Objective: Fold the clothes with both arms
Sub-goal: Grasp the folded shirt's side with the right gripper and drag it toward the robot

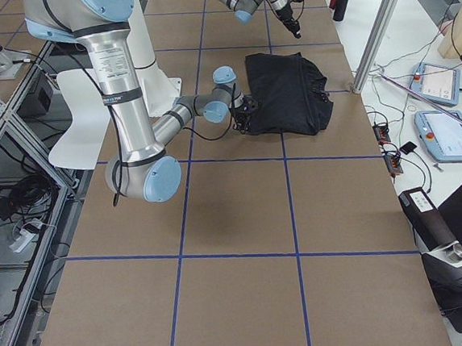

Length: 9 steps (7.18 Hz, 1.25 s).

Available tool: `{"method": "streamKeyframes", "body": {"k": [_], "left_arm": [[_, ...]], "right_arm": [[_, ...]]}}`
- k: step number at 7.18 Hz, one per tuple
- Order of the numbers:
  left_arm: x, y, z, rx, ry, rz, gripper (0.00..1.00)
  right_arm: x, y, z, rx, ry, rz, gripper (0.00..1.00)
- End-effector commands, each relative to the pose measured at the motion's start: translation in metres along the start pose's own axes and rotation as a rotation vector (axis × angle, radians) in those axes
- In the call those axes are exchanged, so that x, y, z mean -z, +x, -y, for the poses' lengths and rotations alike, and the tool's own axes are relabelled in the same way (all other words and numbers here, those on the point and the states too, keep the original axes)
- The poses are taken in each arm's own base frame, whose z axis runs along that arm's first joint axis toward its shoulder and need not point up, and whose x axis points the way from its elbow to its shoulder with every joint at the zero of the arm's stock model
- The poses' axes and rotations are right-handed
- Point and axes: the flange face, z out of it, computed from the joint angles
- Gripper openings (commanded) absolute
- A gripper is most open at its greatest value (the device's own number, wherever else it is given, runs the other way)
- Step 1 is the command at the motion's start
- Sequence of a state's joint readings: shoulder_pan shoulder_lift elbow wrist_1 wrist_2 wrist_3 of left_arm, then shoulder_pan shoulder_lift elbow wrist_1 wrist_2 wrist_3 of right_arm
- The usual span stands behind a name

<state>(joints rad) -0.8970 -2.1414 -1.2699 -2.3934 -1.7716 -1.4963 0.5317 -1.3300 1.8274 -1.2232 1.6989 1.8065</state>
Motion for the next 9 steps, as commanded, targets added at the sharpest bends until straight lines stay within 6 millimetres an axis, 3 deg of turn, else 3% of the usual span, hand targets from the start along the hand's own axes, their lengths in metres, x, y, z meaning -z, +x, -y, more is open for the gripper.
{"method": "streamKeyframes", "body": {"k": [1,2,4,5,6,8,9], "left_arm": [[0.001,0.001,-0.001,0.000,-0.013,-0.004,0.32],[0.003,0.003,-0.002,-0.001,-0.017,-0.010,0.32],[0.033,0.007,-0.012,-0.009,-0.121,-0.065,0.32],[0.047,0.013,-0.018,-0.017,-0.155,-0.090,0.32],[0.057,0.021,-0.023,-0.023,-0.186,-0.114,0.32],[0.083,0.020,-0.038,0.020,-0.267,-0.138,0.32],[0.093,0.019,-0.043,0.035,-0.297,-0.149,0.32]], "right_arm": [[0.027,0.024,-0.001,0.006,-0.038,0.007,0.00],[0.040,0.037,0.000,0.006,-0.040,0.009,0.00],[0.072,0.081,-0.040,0.045,-0.208,-0.038,0.00],[0.078,0.095,-0.055,0.044,-0.370,-0.095,0.00],[0.089,0.097,-0.079,0.065,-0.510,-0.118,0.00],[0.101,0.104,-0.167,-0.036,-0.639,-0.222,0.00],[0.115,0.103,-0.189,-0.033,-0.680,-0.226,0.00]]}}
